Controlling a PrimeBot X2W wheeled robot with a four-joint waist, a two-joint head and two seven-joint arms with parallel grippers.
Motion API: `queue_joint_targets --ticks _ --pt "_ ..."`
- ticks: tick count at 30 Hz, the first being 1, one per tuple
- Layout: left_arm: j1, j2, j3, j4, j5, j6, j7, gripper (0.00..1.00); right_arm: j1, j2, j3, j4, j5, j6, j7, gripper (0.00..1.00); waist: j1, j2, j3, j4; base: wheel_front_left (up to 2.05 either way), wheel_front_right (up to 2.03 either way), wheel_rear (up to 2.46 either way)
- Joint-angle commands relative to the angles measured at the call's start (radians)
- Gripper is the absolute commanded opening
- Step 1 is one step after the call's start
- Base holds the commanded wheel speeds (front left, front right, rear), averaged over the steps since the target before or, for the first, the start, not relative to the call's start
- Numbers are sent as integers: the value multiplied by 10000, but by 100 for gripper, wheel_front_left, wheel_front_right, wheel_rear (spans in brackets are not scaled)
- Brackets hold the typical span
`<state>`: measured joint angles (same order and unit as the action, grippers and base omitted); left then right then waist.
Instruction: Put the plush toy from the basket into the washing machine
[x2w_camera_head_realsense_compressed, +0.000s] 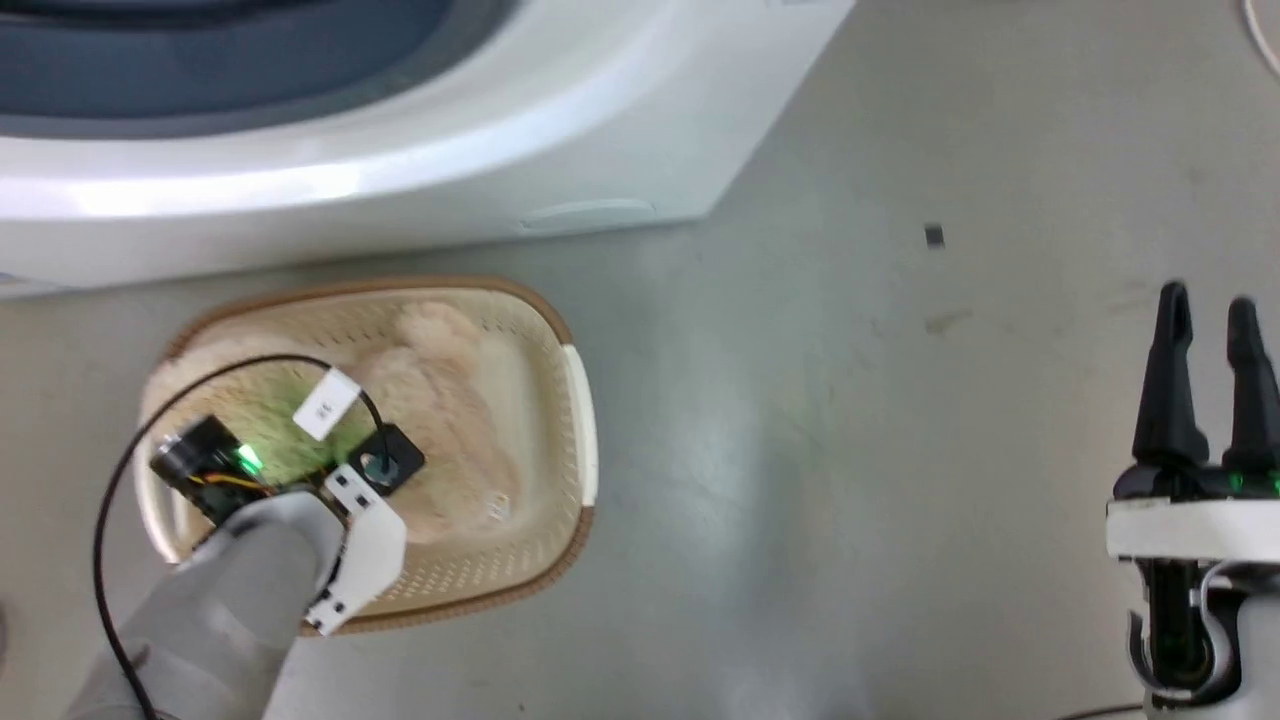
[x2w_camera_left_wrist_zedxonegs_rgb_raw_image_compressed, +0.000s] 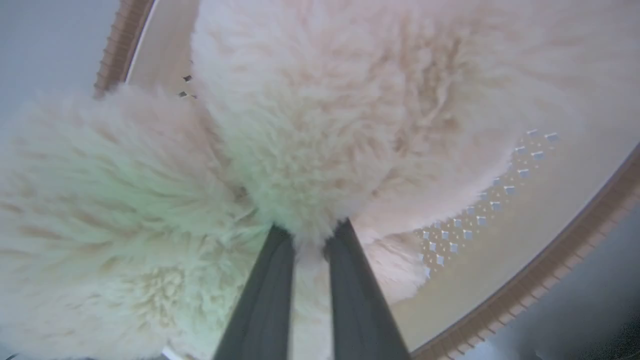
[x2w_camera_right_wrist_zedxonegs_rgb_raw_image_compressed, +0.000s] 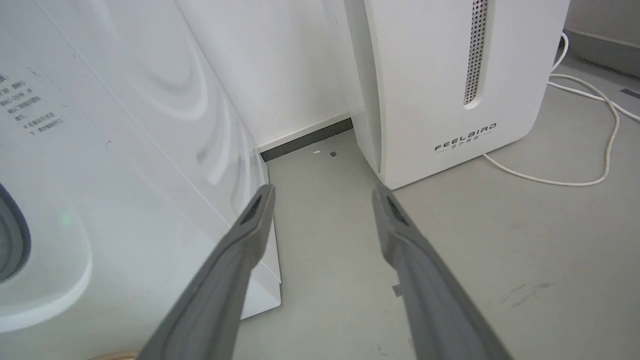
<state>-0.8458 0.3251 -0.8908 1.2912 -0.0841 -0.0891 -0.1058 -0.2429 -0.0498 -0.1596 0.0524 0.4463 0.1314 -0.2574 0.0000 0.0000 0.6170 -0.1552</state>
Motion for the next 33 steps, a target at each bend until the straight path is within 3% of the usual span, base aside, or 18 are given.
queue_joint_targets --ticks 1,8,21,28,33 --pt "147 -81 9 -4 -111 -11 -149 0 172 -4 -64 79 -95 -7 -44 100 0 0 -571 348 0 0 0" --pt "756 -569 211 -4 -640 -65 -903 0 768 -4 -243 489 -280 -7 -44 100 0 0 -1788 810 0 0 0" --pt "1741 -1806 548 -235 -1357 442 -1525 0 1929 -4 -569 830 -604 -7 -44 100 0 0 -3792 1527 0 0 0" --pt "2273 -1843 1020 -1402 -1789 904 -1556 0 2378 -4 -642 838 -676 -7 -44 100 0 0 -4527 1834 0 0 0" --pt "2872 -1432 1736 -3184 -2024 1602 -1558 0 2637 -4 -583 754 -684 -7 -44 100 0 0 -4864 1965 0 0 0"
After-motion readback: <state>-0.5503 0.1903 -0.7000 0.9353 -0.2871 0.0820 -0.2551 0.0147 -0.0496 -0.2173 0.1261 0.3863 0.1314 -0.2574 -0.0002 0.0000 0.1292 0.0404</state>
